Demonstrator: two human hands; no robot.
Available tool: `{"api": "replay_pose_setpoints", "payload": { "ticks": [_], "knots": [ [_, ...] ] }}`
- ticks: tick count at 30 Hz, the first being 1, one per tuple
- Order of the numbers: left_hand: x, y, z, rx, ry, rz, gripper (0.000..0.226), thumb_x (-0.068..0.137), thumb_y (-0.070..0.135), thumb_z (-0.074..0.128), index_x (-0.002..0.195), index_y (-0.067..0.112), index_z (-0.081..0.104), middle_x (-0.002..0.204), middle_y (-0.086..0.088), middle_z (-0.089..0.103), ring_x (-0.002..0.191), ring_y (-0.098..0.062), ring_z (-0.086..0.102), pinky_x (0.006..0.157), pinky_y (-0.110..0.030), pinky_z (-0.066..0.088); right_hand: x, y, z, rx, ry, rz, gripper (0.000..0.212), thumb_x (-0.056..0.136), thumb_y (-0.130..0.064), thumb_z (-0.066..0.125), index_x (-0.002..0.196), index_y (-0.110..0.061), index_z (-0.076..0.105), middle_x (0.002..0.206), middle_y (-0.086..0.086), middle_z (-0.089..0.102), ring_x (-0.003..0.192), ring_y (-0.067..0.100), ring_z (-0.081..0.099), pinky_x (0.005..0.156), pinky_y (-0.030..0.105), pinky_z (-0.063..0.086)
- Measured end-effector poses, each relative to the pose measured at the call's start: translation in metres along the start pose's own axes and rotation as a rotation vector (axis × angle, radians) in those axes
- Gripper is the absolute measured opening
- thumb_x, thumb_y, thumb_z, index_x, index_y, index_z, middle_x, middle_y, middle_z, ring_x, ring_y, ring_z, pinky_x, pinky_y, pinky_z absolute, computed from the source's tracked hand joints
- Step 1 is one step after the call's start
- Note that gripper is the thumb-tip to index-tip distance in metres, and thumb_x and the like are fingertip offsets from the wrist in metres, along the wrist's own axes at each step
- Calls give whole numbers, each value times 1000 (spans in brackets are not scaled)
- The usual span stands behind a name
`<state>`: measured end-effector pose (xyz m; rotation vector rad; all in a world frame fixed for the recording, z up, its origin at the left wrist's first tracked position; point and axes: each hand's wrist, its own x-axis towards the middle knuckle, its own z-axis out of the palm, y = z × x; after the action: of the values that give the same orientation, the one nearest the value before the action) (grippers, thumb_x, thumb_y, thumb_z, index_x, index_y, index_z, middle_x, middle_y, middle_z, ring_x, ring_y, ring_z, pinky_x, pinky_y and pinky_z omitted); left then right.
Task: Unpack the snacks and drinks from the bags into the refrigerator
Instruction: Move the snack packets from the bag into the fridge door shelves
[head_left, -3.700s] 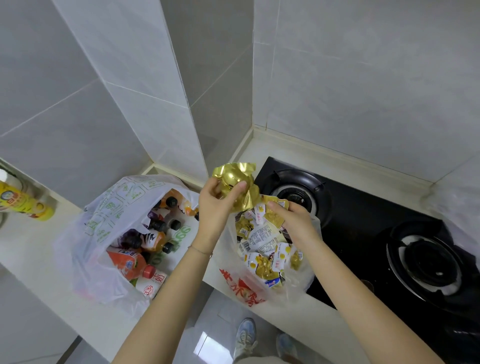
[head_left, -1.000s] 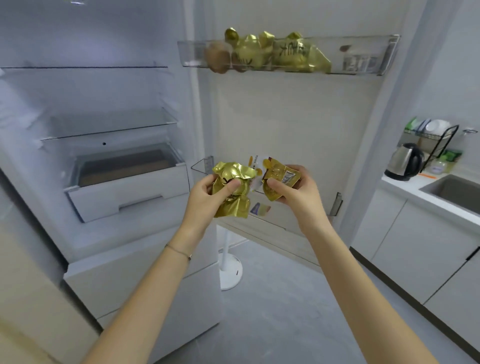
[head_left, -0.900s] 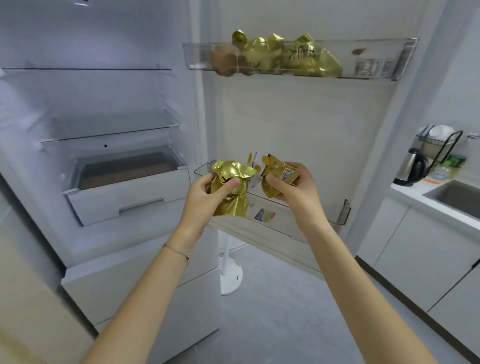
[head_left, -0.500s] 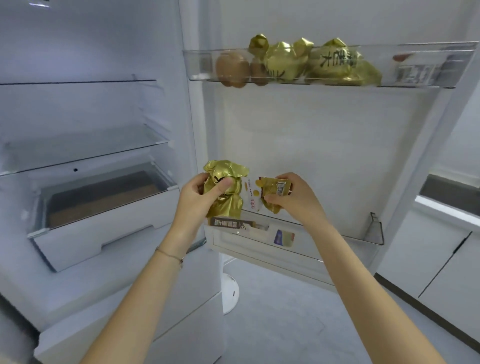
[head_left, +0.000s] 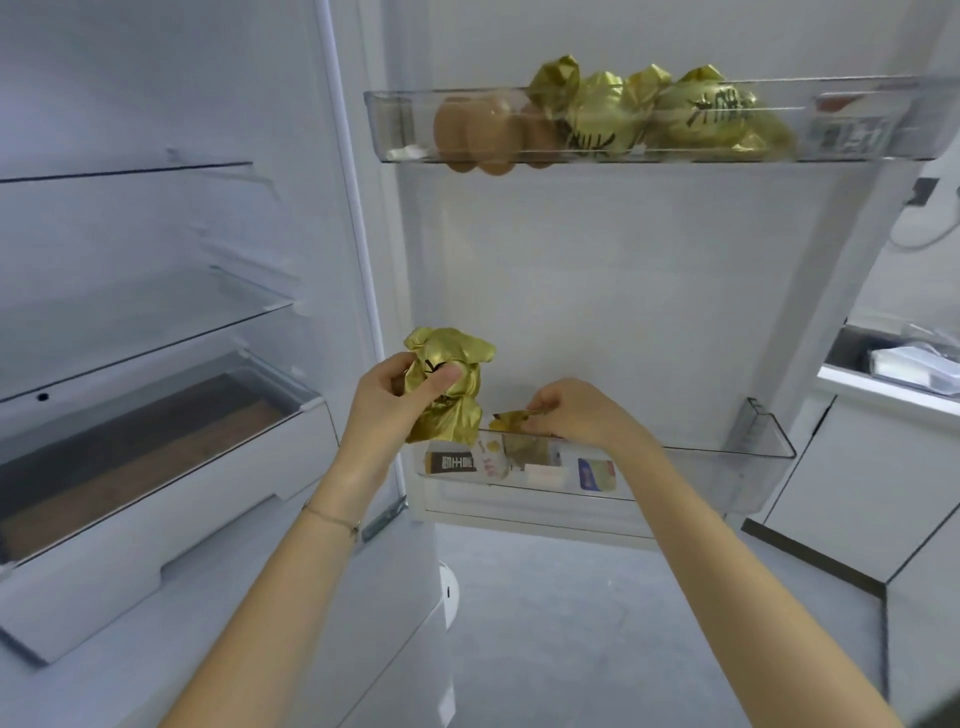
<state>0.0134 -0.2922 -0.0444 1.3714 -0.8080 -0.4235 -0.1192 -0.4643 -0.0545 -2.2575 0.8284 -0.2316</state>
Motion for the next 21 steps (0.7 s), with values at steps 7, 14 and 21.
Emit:
{"api": "replay_pose_setpoints", "payload": {
  "ticks": [7, 14, 21],
  "knots": [
    [4, 4, 18, 15, -65, 25, 34, 69, 41, 76, 96, 21, 72, 88, 3, 75, 86, -14, 70, 79, -28, 55, -33, 4, -9, -196, 265, -85, 50, 91, -48, 56, 137, -32, 46, 139, -5, 49, 127, 16, 44, 102, 33, 38],
    [-7, 28, 45, 39, -109, 91, 19, 82, 25, 74, 98, 16, 71, 84, 6, 73, 79, -7, 69, 68, -16, 52, -69, -7, -46, -440, 395, -176, 69, 91, -57, 50, 150, -34, 25, 154, -5, 31, 142, 20, 21, 113, 41, 22],
    [-13, 71, 75, 70, -81, 193, 44, 68, 46, 76, 103, 24, 59, 86, -2, 75, 76, -14, 71, 65, -24, 56, -110, -19, -84, -332, 577, -403, 68, 88, -45, 60, 149, -34, 29, 146, -9, 42, 137, 15, 30, 110, 38, 31]
  ]
}}
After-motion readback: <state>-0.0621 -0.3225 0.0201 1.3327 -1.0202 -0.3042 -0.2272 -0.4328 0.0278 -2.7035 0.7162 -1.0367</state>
